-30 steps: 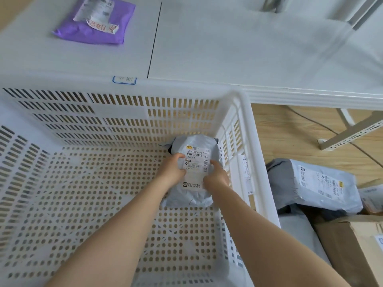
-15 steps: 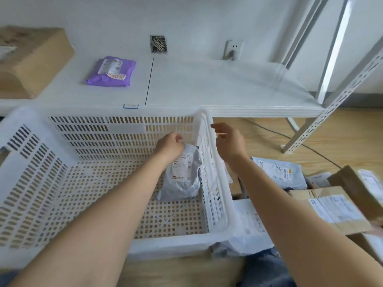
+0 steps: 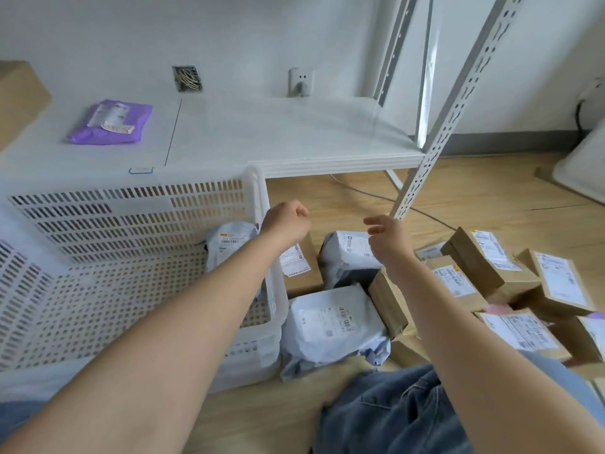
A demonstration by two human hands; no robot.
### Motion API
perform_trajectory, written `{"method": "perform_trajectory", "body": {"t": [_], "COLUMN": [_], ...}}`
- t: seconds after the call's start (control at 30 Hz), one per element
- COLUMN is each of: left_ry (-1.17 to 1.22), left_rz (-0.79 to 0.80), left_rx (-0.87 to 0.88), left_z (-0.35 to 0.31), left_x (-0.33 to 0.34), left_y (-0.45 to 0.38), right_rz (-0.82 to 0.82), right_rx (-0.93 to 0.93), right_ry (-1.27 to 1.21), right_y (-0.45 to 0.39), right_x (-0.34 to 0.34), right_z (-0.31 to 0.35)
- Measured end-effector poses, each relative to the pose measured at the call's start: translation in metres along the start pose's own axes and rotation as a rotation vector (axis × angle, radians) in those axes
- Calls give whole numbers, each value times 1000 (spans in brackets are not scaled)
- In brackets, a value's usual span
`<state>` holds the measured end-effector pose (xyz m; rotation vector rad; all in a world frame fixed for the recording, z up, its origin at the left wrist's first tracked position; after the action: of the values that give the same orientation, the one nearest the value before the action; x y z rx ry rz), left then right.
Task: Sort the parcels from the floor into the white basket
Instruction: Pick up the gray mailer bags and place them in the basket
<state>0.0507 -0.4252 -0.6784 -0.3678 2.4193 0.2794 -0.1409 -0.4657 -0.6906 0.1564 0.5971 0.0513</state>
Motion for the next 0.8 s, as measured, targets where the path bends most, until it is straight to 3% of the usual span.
{"method": "perform_trajectory", "body": {"t": [0.2,0.47,0.67,0.8], "left_ry": [-115,-274,-554,-711], "left_rz": [180,366,614,679], "left_rx": [-76,-201,-158,-118], "left_z": [10,60,96,108], "left_x": [74,129,171,186], "left_y": [-8,-27,-32,-41], "right_rz": [23,191,287,359], "right_rx": [207,449,599,737], "right_ry": [2,96,228,215], "right_y": [-11,-15,-7,1], "right_x": [0,40,78,95], "right_z": [-79,-168,-209,-223]}}
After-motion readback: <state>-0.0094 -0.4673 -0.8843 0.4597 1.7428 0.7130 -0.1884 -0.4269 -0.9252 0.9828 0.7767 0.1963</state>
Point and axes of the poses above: each hand's wrist, its own y-axis away from the middle knuckle, its own x-axis out of the palm, z = x × y, the point moved 6 cm from there along -y, towards the middle knuckle, and after that the axes turned 1 degree about x, right-handed, at the moved point
